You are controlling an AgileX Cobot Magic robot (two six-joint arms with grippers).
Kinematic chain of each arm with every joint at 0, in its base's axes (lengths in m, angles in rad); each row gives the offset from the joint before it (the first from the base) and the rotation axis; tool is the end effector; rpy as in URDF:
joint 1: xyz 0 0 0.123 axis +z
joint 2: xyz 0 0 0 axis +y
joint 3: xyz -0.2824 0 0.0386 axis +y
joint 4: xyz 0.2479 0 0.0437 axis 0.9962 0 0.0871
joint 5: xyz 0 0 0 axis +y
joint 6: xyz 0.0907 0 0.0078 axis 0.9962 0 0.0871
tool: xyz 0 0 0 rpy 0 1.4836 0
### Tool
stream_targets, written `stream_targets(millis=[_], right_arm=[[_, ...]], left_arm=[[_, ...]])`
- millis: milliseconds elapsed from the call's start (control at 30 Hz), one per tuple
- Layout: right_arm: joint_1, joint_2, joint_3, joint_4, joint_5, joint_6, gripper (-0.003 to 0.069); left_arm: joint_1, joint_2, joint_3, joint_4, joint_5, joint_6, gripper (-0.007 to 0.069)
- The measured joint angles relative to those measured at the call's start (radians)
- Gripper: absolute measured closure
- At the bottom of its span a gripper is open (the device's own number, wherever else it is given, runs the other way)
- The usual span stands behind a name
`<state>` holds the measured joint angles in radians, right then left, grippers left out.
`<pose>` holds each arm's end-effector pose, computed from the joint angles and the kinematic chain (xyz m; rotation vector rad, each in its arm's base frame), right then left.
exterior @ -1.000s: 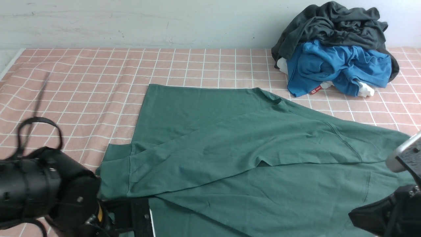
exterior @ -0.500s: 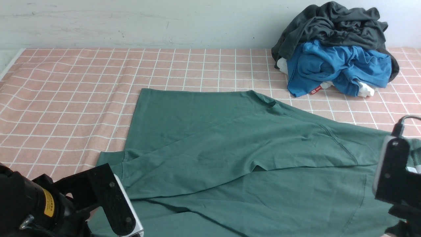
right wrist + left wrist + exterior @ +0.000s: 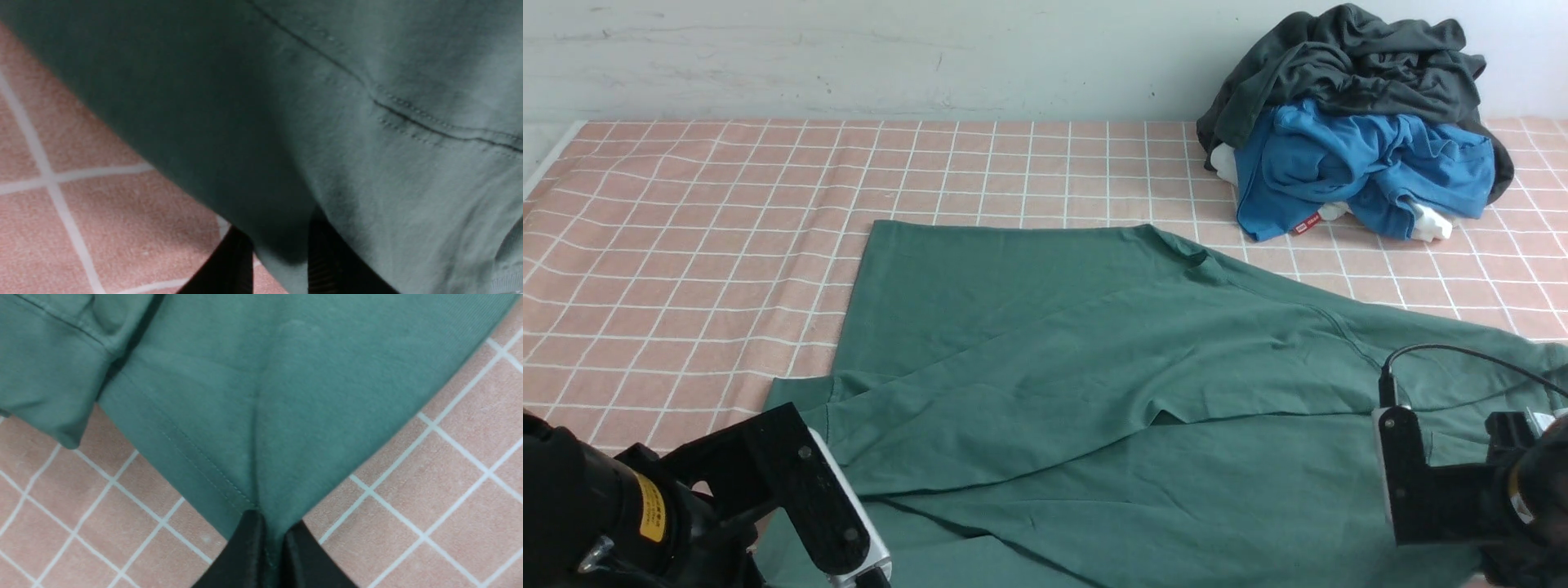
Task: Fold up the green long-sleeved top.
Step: Use both arms simultaneously to clamp the lower edge of the clothing fabric, then use both arms to drag the lower edge of the fabric forward and fold it over the upper edge
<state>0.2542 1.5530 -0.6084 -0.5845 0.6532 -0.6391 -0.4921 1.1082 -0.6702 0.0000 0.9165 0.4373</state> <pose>0.2270 0.0274 0.1459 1.9240 -2.3989 0.5759 0.1574 -0.0844 0.2405 1.2719 2.5372 -0.0119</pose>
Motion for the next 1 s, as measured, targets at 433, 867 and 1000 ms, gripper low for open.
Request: stream_targets(millis=[433,867,1000], right_arm=[[0.000,-0.222,-0.061,-0.019,0.072,0.298,0.0657],[-0.114,0.137,-0.501,-0.020,-0.167,0.514,0.0657],[-0.142,0.330,-0.681,-0.020,-0.147,0.578,0.0657]], left_arm=[[0.055,0.014,-0.071,-0.030,0.104,-0.253,0.0608],[0.363,0.583,-0.705,-0.104,-0.044,-0.262,0.0608],[0.366,0.870,-1.004,-0.097,-0.057,-0.262,0.0608]])
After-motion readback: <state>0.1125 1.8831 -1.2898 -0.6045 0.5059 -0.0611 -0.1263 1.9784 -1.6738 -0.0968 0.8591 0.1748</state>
